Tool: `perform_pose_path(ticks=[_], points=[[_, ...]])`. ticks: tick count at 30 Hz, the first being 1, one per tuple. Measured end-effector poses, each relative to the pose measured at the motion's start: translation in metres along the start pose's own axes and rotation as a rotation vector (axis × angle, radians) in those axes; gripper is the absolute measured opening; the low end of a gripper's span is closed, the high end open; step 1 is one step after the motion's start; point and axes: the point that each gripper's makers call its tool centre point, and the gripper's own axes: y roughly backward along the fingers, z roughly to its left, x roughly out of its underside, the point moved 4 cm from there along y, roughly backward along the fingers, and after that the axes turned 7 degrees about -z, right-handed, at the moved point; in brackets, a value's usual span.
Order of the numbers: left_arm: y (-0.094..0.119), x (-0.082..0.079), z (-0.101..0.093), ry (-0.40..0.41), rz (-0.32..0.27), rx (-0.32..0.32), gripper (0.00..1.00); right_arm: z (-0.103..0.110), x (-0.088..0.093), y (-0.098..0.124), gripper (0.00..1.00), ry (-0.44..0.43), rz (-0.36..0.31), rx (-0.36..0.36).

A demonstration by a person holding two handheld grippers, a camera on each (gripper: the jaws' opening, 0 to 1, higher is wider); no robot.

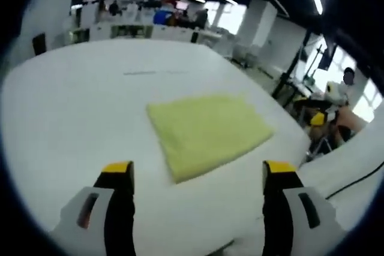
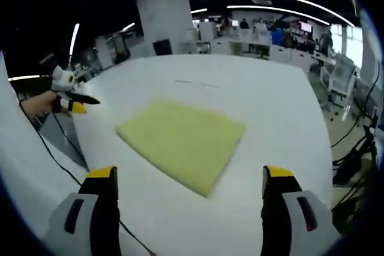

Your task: Fold the garment on the visible template until the final outline fits inside the template.

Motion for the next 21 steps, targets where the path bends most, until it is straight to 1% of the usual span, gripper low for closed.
perform_pose_path(ticks=[4,6,8,11,13,16,18,21], points=[[0.008,-0.01,-0.016,0.007,-0.024,0.0,0.92,0.003,-0.002,0.008,1.0,-0.036,-0.022,0.007],[0.013,-0.015,-0.023,-0.004,-0.011,0.003,0.94,0.004,-0.001,0.011,1.0,-0.036,-0.02,0.018],[0.018,-0.023,-0.026,-0.023,-0.015,0.001,0.96,0.003,0.0,0.015,1.0,-0.035,-0.015,0.03],[0.025,-0.034,-0.026,-0.032,-0.029,0.004,0.98,0.003,-0.002,0.02,1.0,-0.057,-0.03,0.035],[0.028,-0.038,-0.025,-0.034,-0.035,0.003,0.99,0.003,-0.003,0.023,1.0,-0.065,-0.037,0.039],[0.032,-0.042,-0.024,-0.022,-0.037,0.007,1.0,0.003,-0.003,0.026,1.0,-0.059,-0.033,0.037],[0.034,-0.042,-0.021,-0.014,-0.042,-0.007,1.0,0.004,-0.004,0.029,1.0,-0.067,-0.023,0.032],[0.038,-0.043,-0.018,0.005,-0.062,-0.003,1.0,0.005,-0.008,0.034,1.0,-0.058,-0.038,0.03]])
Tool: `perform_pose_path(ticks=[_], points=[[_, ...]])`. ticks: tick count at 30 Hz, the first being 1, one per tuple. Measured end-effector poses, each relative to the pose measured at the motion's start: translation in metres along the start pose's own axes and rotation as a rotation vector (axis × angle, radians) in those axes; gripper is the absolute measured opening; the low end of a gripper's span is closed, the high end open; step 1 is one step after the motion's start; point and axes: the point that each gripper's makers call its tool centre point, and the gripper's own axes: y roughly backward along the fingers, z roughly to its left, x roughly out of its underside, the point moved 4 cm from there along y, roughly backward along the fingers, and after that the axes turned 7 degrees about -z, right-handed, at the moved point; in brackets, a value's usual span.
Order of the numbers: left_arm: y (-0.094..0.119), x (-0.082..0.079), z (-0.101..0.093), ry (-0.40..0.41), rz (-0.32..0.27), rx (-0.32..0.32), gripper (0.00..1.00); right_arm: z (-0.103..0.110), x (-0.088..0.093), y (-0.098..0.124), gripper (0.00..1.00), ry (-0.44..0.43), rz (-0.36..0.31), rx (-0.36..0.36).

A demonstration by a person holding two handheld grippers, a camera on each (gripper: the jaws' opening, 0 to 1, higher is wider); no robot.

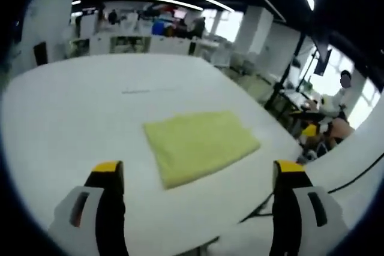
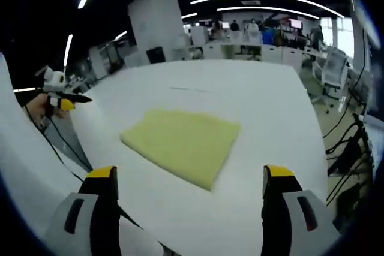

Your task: Fold the garment on the visible template until the final outline fits inside the template.

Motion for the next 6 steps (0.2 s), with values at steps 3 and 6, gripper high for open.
perform_pose_path(ticks=[3,6], points=[[0.0017,0.0023,0.0047,0.013,-0.003,-0.011,1.0,0.0003,-0.0027,0.0004,1.0,-0.001,-0.011,-0.01],[0.0014,0.0064,0.0074,0.002,0.02,-0.016,1.0,-0.0003,-0.0026,-0.0011,1.0,0.002,-0.011,-0.007]])
